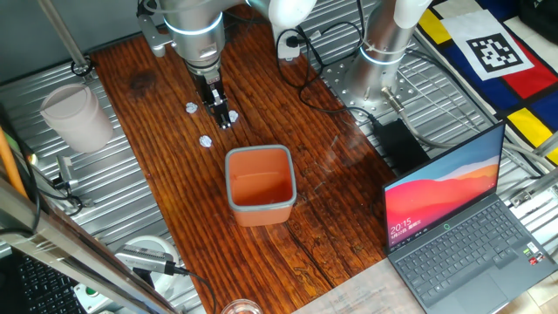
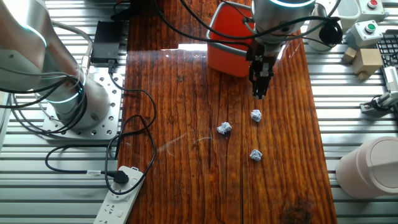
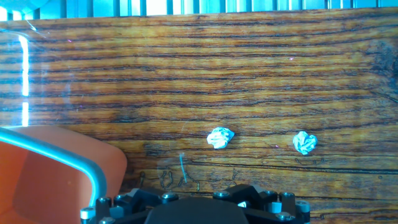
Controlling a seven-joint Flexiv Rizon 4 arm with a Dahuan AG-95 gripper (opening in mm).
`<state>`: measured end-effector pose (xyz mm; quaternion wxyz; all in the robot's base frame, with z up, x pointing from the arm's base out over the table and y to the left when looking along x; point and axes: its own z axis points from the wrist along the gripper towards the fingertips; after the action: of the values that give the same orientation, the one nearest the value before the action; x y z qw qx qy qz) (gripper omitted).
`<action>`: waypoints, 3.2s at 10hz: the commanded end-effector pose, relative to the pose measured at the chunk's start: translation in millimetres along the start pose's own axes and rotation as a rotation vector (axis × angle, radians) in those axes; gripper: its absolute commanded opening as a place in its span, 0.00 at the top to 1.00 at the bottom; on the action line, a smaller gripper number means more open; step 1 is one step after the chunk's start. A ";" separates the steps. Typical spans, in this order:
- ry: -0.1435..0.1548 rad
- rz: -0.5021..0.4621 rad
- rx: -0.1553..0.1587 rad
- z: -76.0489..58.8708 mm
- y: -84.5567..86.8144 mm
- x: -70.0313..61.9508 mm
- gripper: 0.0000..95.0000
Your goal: Put the garbage in the trash can
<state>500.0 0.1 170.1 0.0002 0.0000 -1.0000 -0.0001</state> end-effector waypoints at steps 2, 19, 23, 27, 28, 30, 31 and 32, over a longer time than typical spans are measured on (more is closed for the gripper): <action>0.048 -0.328 0.002 0.1 -0.1 0.0 1.00; 0.041 -0.459 0.032 72.5 -39.7 -46.9 0.60; 0.021 -0.481 0.023 105.1 -39.4 -51.6 0.40; 0.022 -0.491 0.022 124.2 -36.9 -48.1 0.40; 0.020 -0.492 0.022 125.9 -36.6 -47.3 0.40; 0.022 -0.493 0.022 127.8 -36.7 -43.2 0.40; 0.019 -0.491 0.023 128.8 -36.7 -41.0 0.60; 0.020 -0.490 0.023 128.9 -36.7 -40.7 0.60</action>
<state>539.6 -37.5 41.4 0.0087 0.2428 -0.9699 0.0129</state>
